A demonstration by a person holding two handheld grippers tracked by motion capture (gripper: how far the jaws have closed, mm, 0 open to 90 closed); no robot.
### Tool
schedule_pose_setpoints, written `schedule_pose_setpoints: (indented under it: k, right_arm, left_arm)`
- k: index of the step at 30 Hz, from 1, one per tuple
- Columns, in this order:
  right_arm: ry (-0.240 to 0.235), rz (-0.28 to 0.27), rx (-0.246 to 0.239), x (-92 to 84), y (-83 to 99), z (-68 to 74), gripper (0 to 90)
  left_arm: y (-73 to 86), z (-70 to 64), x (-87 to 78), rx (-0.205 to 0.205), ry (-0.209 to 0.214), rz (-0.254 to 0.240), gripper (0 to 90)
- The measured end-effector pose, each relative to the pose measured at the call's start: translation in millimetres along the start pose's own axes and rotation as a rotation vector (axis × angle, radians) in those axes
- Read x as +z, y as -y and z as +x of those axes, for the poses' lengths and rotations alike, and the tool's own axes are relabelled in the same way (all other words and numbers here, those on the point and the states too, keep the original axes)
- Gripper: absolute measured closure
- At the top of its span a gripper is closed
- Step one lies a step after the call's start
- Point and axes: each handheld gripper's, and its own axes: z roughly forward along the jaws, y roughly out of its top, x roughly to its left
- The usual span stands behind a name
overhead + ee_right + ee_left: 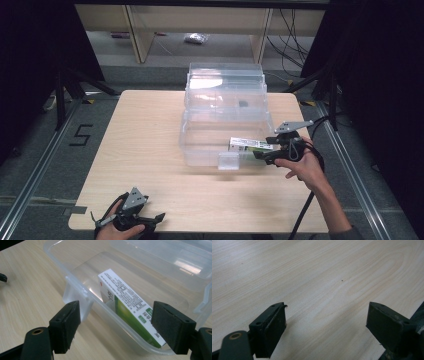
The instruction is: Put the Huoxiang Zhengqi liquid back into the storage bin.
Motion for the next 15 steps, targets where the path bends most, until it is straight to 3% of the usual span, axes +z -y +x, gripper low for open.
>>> schedule_pose_setpoints:
  k: [7,12,14,15]
  right_arm:
    - [0.020,-0.032,0.022,-8.1,15.8,5.3,24.6]
    - [0.025,-0.068,0.010,-13.1,29.5,9.9,25.7]
    - [0.013,-0.085,0.037,-14.0,34.8,13.4,25.6]
    - [0.014,-0.089,0.021,-15.2,37.8,13.8,25.6]
  left_arm:
    - [-0.1,0.0,-0.3,0.001,0.000,-0.004,15.4]
    - [-0.4,0.0,-0.7,0.005,-0.003,0.002,15.4]
    - [-0.1,0.1,-0.2,0.006,0.004,-0.001,15.4]
    - [-0.2,0.6,-0.2,0.012,0.002,0.000,15.4]
